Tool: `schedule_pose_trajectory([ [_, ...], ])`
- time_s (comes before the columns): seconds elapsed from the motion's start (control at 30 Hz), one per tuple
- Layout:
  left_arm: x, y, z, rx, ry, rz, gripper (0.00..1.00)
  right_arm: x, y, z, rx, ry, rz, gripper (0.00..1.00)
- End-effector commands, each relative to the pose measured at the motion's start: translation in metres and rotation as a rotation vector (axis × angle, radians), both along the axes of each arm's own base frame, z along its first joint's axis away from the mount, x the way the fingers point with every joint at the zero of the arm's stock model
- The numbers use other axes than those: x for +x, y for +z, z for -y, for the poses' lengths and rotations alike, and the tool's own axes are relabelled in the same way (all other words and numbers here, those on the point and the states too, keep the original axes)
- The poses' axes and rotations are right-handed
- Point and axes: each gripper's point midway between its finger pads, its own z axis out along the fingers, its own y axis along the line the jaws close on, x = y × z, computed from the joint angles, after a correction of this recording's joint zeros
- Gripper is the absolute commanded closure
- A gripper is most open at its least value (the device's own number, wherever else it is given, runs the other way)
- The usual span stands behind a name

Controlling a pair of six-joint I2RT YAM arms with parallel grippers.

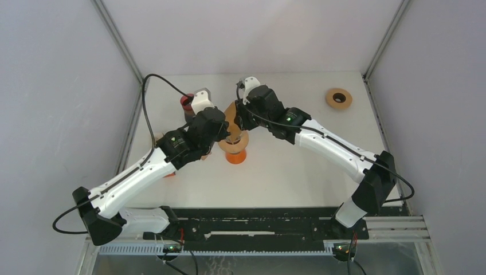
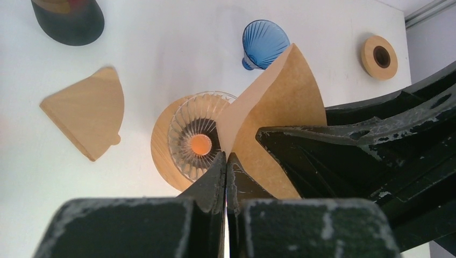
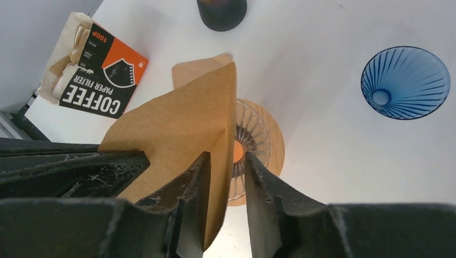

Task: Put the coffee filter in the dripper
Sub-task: Place the coffee filter in the coffee dripper.

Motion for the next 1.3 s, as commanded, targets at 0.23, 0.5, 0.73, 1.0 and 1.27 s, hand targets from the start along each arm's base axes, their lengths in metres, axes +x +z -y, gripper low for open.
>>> schedule_pose_trajectory([
  [0.23,0.005,-0.013,-0.005,0.029,-0.055,-0.07,1.0,0.009,0.0,-0.002,-0.055,0.057,-0.035,0.72],
  [0.5,0.009,-0.029,-0.006,0.106,-0.094,-0.143,1.0,0.014,-0.006,0.003,-0.105,0.062,-0.054,0.74],
  [0.73,0.012,-0.033,-0.006,0.128,-0.112,-0.168,1.0,0.019,-0.012,0.007,-0.129,0.058,-0.068,0.73],
  [1.0,0.014,-0.037,-0.009,0.189,-0.138,-0.186,0.92,0.022,-0.015,0.007,-0.153,0.057,-0.066,0.64],
  [1.27,0.016,-0.039,-0.017,0.241,-0.133,-0.196,0.74,0.025,-0.019,0.01,-0.179,0.045,-0.058,0.46],
])
